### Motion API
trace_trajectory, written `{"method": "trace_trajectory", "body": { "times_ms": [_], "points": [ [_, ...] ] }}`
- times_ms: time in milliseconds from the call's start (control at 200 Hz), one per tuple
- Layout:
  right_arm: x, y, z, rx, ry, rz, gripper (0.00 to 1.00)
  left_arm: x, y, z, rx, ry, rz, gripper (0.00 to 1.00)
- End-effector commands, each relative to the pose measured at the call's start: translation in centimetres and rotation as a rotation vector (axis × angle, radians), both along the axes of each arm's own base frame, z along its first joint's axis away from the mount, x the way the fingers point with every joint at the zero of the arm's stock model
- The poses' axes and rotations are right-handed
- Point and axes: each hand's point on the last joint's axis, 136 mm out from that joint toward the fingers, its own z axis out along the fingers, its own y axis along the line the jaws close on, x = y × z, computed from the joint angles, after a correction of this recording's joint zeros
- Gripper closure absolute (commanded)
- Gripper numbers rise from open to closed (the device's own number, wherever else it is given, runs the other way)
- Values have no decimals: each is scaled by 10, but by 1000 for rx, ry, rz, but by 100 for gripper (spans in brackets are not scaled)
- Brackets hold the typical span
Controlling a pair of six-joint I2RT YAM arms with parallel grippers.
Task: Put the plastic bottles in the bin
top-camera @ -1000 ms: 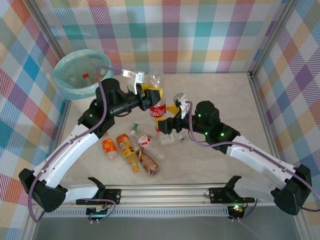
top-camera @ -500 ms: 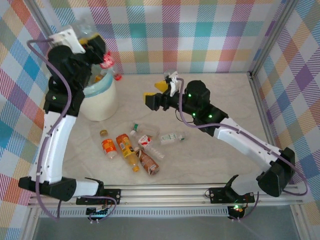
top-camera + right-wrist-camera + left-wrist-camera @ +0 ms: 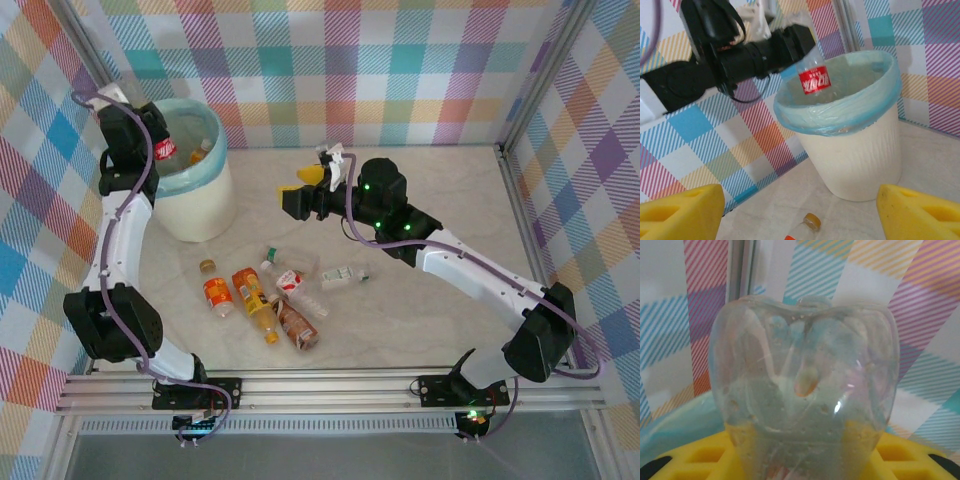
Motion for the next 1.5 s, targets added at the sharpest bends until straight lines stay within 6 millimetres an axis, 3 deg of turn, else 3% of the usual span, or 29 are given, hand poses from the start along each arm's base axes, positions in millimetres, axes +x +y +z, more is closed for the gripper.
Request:
{"method": "trace_trajectory", "body": {
  "times_ms": [0,245,380,495,595,805,1020,1105,1285,1495],
  "points": [
    [-5,3,14,33,-36,23,20,9,-11,12,20,-108,-80,50],
    [-6,2,0,18,-8,23,20,27,-26,-48,12,14,-188,47],
    [-5,0,-8,13,5,11,20,27,-28,-61,26,52,-203,41],
    [-5,0,-11,5,9,8,20,24,-25,-54,38,47,-192,27],
    [-5,0,-10,7,7,10,20,20,-23,-36,41,27,-182,20],
    [-6,0,-10,13,14,13,20,7,-19,6,28,-39,-167,19],
    [-6,0,-13,12,24,13,19,7,-21,10,-25,-18,-198,22],
    [-6,1,-13,11,24,12,20,18,-29,-4,-61,54,-251,27],
    [-4,4,-17,7,40,19,20,37,-37,-58,-160,293,-305,46],
    [-4,5,-20,-3,49,22,20,38,-40,-105,-223,474,-313,62]
  ]
}}
